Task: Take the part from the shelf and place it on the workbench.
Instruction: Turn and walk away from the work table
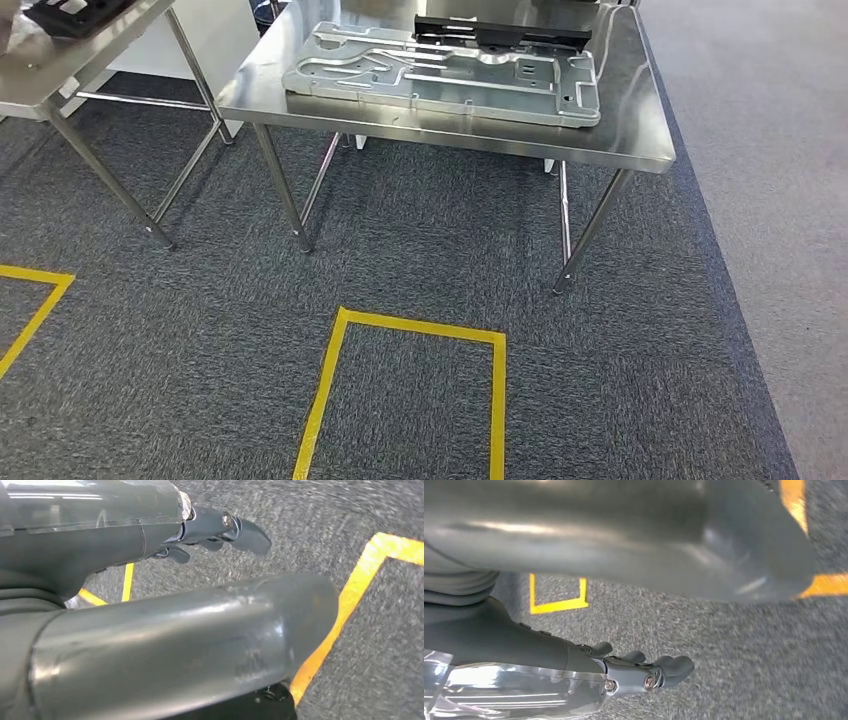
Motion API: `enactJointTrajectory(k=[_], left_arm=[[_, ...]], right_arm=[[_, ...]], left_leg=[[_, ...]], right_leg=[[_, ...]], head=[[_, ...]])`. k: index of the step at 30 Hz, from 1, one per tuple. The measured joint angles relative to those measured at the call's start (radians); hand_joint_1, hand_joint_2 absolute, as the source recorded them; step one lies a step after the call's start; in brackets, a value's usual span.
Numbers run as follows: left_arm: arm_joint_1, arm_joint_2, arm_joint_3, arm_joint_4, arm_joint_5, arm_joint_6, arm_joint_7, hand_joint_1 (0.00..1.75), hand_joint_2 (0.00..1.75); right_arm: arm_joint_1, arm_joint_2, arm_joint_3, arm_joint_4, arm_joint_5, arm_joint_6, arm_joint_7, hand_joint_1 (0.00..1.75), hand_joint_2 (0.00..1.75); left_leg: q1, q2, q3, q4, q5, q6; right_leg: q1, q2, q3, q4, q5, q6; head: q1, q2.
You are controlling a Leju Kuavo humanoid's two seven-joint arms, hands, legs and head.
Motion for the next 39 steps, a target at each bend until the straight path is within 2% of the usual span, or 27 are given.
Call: enactJointTrajectory(k=[1,2,3,5,6,8,10,11,13,15,16,17,18,19,21,23,25,27,29,30,31,32,33,34,36,38,39], left_arm=[[0.001,0.000,0.000,0.000,-0.001,0.000,0.000,0.00,0.00],[0.002,0.000,0.000,0.000,-0.003,0.000,0.001,0.00,0.00],[0.002,0.000,0.000,0.000,-0.004,0.000,0.001,0.00,0.00],[0.002,-0.001,0.000,0.000,-0.005,0.000,0.002,0.00,0.00],[0.000,-0.001,0.000,0.000,-0.005,-0.001,0.002,0.00,0.00],[-0.002,-0.001,0.000,0.000,-0.005,-0.001,0.003,0.00,0.00],[0.000,0.000,0.000,0.000,-0.005,-0.001,0.003,0.00,0.00],[0.001,0.001,0.000,0.000,-0.005,-0.001,0.003,0.00,0.00],[0.000,0.002,0.000,0.000,-0.006,-0.001,0.004,0.00,0.00],[0.000,0.002,0.000,0.000,-0.007,-0.001,0.006,0.00,0.00],[0.000,0.001,0.000,0.000,-0.007,-0.001,0.007,0.00,0.00],[0.001,0.001,0.000,0.000,-0.008,-0.001,0.008,0.00,0.00],[0.001,0.001,0.000,0.000,-0.008,-0.001,0.010,0.00,0.00],[0.001,0.002,0.000,0.000,-0.008,-0.001,0.012,0.00,0.00],[-0.001,0.004,0.000,0.000,-0.009,-0.001,0.013,0.00,0.00],[-0.003,0.005,-0.001,0.000,-0.015,-0.001,0.015,0.00,0.00],[-0.001,0.005,-0.001,0.000,-0.022,-0.002,0.017,0.00,0.00],[0.000,0.006,-0.002,0.000,-0.028,-0.003,0.019,0.00,0.00],[-0.003,0.007,-0.004,0.000,-0.033,-0.004,0.018,0.00,0.00],[-0.004,0.007,-0.004,0.000,-0.035,-0.003,0.016,0.00,0.00],[-0.005,0.008,-0.005,0.000,-0.037,-0.003,0.013,0.00,0.00],[-0.004,0.008,-0.006,0.000,-0.037,-0.003,0.010,0.00,0.00],[-0.003,0.008,-0.008,0.000,-0.037,-0.003,0.008,0.00,0.00],[-0.002,0.008,-0.008,0.000,-0.038,-0.003,0.006,0.00,0.00],[-0.003,0.008,-0.011,0.000,-0.039,-0.004,0.002,0.00,0.00],[-0.005,0.008,-0.013,0.000,-0.040,-0.005,0.001,0.00,0.00],[-0.005,0.008,-0.014,0.000,-0.041,-0.005,0.001,0.00,0.00]], right_arm=[[0.001,-0.001,0.001,0.001,0.008,0.006,-0.003,0.00,0.00],[0.002,-0.001,0.003,0.002,0.015,0.011,-0.007,0.00,0.00],[0.003,-0.001,0.006,0.003,0.023,0.016,-0.010,0.00,0.00],[0.005,-0.001,0.011,0.004,0.032,0.021,-0.015,0.00,0.00],[0.005,-0.001,0.013,0.005,0.034,0.023,-0.017,0.00,0.00],[0.005,-0.002,0.015,0.006,0.035,0.025,-0.018,0.00,0.00],[0.002,-0.001,0.017,0.007,0.038,0.027,-0.018,0.00,0.00],[0.002,-0.001,0.019,0.007,0.041,0.030,-0.019,0.00,0.00],[0.004,-0.001,0.025,0.010,0.055,0.040,-0.017,0.00,0.00],[0.007,-0.001,0.033,0.013,0.071,0.051,-0.009,0.00,0.00],[0.007,0.000,0.037,0.015,0.077,0.056,-0.003,0.00,0.00],[0.007,0.000,0.040,0.017,0.084,0.060,0.003,0.00,0.00],[0.006,0.002,0.044,0.018,0.090,0.064,0.010,0.00,0.00],[0.005,0.003,0.049,0.020,0.097,0.068,0.017,0.00,0.00],[0.004,0.008,0.059,0.023,0.109,0.077,0.028,0.00,0.00],[0.003,0.012,0.066,0.025,0.117,0.089,0.034,0.00,0.00],[-0.002,0.015,0.072,0.028,0.123,0.103,0.037,0.00,0.00],[-0.004,0.017,0.078,0.029,0.129,0.112,0.035,0.00,0.00],[-0.004,0.018,0.081,0.031,0.136,0.116,0.030,0.00,0.00],[-0.004,0.019,0.082,0.031,0.140,0.116,0.027,0.00,0.00],[-0.004,0.019,0.083,0.032,0.143,0.116,0.026,0.00,0.00],[-0.004,0.020,0.083,0.033,0.145,0.115,0.025,0.00,0.00],[-0.004,0.020,0.085,0.033,0.147,0.115,0.025,0.00,0.00],[-0.004,0.020,0.086,0.033,0.150,0.115,0.024,0.00,0.00],[-0.003,0.020,0.088,0.035,0.156,0.116,0.025,0.00,0.00],[-0.005,0.020,0.090,0.036,0.160,0.116,0.026,0.00,0.00],[-0.007,0.021,0.091,0.037,0.162,0.116,0.026,0.00,0.00]], left_leg=[[0.000,-0.010,-0.006,0.002,0.004,-0.001],[0.000,-0.020,-0.010,0.006,0.006,-0.002],[0.000,-0.031,-0.013,0.009,0.007,-0.004],[-0.001,-0.049,-0.018,0.019,0.006,-0.010],[-0.002,-0.057,-0.022,0.024,0.006,-0.015],[-0.004,-0.070,-0.031,0.029,0.009,-0.027],[-0.002,-0.080,-0.038,0.032,0.010,-0.038],[-0.002,-0.072,-0.045,0.045,0.001,-0.043],[0.000,-0.042,-0.084,0.130,-0.053,-0.053],[0.004,-0.022,-0.145,0.267,-0.117,-0.061],[0.006,-0.018,-0.164,0.311,-0.129,-0.063],[0.007,-0.015,-0.165,0.319,-0.122,-0.065],[0.008,-0.011,-0.145,0.284,-0.097,-0.064],[0.008,-0.003,-0.111,0.219,-0.062,-0.062],[0.002,0.034,-0.043,0.084,-0.017,-0.053],[-0.005,0.054,-0.023,0.033,-0.010,-0.042],[-0.005,0.036,-0.026,0.028,-0.004,-0.031],[0.000,0.019,-0.025,0.021,0.005,-0.018],[0.001,0.002,-0.028,0.018,0.012,-0.008],[0.000,-0.008,-0.032,0.018,0.014,-0.005],[-0.001,-0.020,-0.035,0.019,0.016,-0.004],[-0.002,-0.033,-0.037,0.020,0.017,-0.004],[-0.002,-0.047,-0.037,0.022,0.018,-0.005],[-0.002,-0.061,-0.037,0.024,0.018,-0.007],[-0.002,-0.086,-0.042,0.032,0.018,-0.013],[-0.003,-0.107,-0.051,0.037,0.021,-0.025],[-0.003,-0.119,-0.056,0.037,0.023,-0.032]], right_leg=[[-0.001,0.003,-0.011,0.035,-0.010,0.002],[-0.003,0.004,-0.004,0.032,0.001,0.002],[-0.004,0.007,0.024,-0.013,0.030,0.002],[-0.007,0.033,0.101,-0.153,0.093,-0.002],[-0.008,0.047,0.126,-0.205,0.109,-0.005],[-0.006,0.060,0.138,-0.238,0.109,-0.011],[-0.008,0.044,0.136,-0.242,0.115,-0.022],[-0.009,0.035,0.137,-0.246,0.118,-0.029],[-0.010,0.013,0.136,-0.251,0.122,-0.041],[-0.007,-0.009,0.133,-0.250,0.121,-0.046],[-0.005,-0.019,0.132,-0.249,0.121,-0.046],[-0.004,-0.029,0.131,-0.248,0.121,-0.046],[-0.003,-0.038,0.132,-0.247,0.120,-0.046],[-0.003,-0.046,0.134,-0.246,0.118,-0.045],[0.001,-0.061,0.137,-0.243,0.115,-0.039],[0.005,-0.075,0.138,-0.242,0.113,-0.029],[0.006,-0.085,0.141,-0.243,0.111,-0.018],[0.003,-0.057,0.130,-0.212,0.084,-0.006],[-0.001,-0.012,0.081,-0.104,0.018,0.000],[-0.002,-0.002,0.049,-0.036,-0.013,0.001],[-0.002,0.001,0.024,0.016,-0.030,0.002],[-0.003,0.003,0.014,0.037,-0.026,0.002],[-0.003,0.005,0.024,0.015,-0.001,0.001],[-0.003,0.013,0.050,-0.039,0.036,-0.001],[-0.006,0.058,0.110,-0.171,0.095,-0.008],[-0.005,0.088,0.132,-0.229,0.106,-0.015],[-0.004,0.081,0.133,-0.232,0.105,-0.018]], head=[[0.000,0.000],[0.000,0.000],[0.000,0.000],[0.001,0.000],[0.000,0.000],[0.000,0.000],[0.000,0.000],[-0.003,0.000],[-0.010,0.000],[-0.014,0.000],[-0.014,0.000],[-0.014,0.000],[-0.015,0.000],[-0.015,0.000],[-0.014,0.000],[-0.014,0.000],[-0.014,0.000],[-0.011,0.000],[-0.007,0.000],[-0.006,0.000],[-0.006,0.000],[-0.006,0.000],[-0.006,0.000],[-0.006,0.000],[-0.006,0.000],[-0.006,0.000],[-0.007,0.000]])
